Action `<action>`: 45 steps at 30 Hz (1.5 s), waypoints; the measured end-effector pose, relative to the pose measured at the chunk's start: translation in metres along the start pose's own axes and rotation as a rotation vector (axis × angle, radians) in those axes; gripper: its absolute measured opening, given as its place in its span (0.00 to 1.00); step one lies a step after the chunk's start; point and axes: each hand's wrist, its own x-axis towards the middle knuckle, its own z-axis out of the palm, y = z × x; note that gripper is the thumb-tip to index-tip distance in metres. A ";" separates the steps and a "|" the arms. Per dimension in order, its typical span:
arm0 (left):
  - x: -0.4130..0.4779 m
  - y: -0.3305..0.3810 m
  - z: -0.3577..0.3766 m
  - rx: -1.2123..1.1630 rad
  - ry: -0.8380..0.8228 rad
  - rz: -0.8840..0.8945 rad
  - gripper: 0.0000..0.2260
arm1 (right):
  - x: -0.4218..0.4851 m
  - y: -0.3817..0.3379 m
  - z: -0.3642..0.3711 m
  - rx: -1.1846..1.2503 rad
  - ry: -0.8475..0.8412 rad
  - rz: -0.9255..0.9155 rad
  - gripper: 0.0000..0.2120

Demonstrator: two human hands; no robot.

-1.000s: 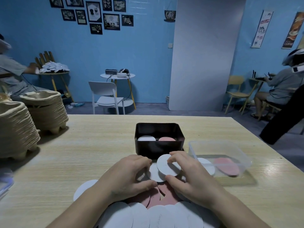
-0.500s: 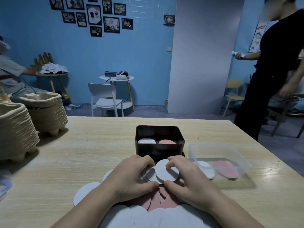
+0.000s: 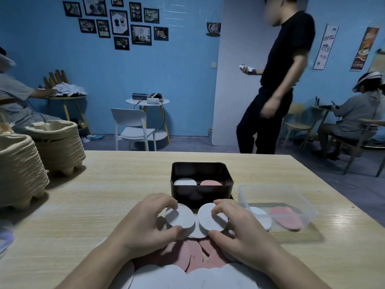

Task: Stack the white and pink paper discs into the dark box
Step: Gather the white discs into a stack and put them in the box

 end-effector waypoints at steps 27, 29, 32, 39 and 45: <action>0.002 0.009 0.016 -0.153 0.007 0.155 0.15 | 0.002 -0.007 0.003 0.234 0.071 -0.119 0.15; 0.002 0.010 0.017 -0.150 0.026 0.169 0.12 | 0.002 -0.007 0.003 0.264 0.080 -0.112 0.14; 0.003 0.012 0.019 -0.111 0.075 0.191 0.12 | 0.004 -0.006 0.005 0.251 0.092 -0.098 0.15; 0.003 0.010 0.023 -0.031 0.031 0.207 0.09 | 0.006 -0.001 0.006 0.119 0.127 -0.107 0.17; 0.003 0.020 0.019 0.006 0.059 0.227 0.11 | 0.006 -0.006 0.004 0.153 0.142 -0.114 0.17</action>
